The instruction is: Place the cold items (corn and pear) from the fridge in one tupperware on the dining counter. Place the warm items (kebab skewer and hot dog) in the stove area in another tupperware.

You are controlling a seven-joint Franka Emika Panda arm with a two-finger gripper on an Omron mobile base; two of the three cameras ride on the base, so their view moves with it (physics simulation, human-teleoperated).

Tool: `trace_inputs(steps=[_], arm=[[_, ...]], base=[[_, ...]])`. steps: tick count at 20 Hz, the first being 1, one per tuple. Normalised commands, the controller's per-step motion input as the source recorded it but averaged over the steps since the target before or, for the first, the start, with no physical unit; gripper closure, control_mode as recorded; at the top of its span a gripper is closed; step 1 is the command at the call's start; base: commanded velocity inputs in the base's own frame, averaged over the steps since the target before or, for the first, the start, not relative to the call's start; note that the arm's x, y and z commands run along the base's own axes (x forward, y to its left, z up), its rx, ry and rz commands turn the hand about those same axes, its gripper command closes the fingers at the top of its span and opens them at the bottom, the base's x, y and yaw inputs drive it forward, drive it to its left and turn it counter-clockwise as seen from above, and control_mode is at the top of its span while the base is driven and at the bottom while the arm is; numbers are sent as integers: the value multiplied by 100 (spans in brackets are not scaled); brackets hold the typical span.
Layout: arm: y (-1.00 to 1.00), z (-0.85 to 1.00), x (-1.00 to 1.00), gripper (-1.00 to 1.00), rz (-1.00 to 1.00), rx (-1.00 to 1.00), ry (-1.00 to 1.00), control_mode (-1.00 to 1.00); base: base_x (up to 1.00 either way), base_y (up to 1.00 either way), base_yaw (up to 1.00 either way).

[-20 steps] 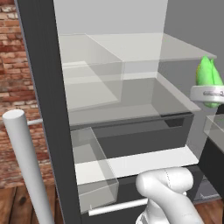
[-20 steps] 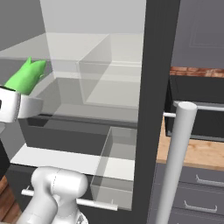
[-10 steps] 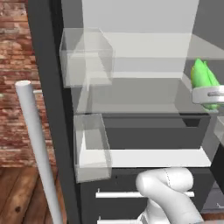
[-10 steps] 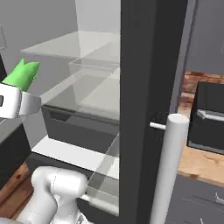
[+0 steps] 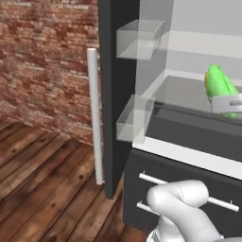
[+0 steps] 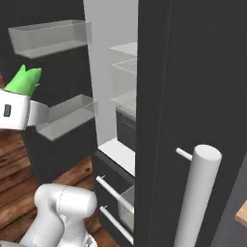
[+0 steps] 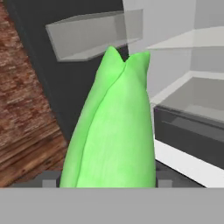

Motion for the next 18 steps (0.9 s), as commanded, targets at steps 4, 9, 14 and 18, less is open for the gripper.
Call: trace_inputs(steps=[4,9,14,18], arm=[[0,0,0,100,0,0,0,100],[0,0,0,100,0,0,0,100],[0,0,0,100,0,0,0,100],[0,0,0,100,0,0,0,100]], base=[[-89,5,32],[-60,48,60],[-33,63,76],[-1,64,66]])
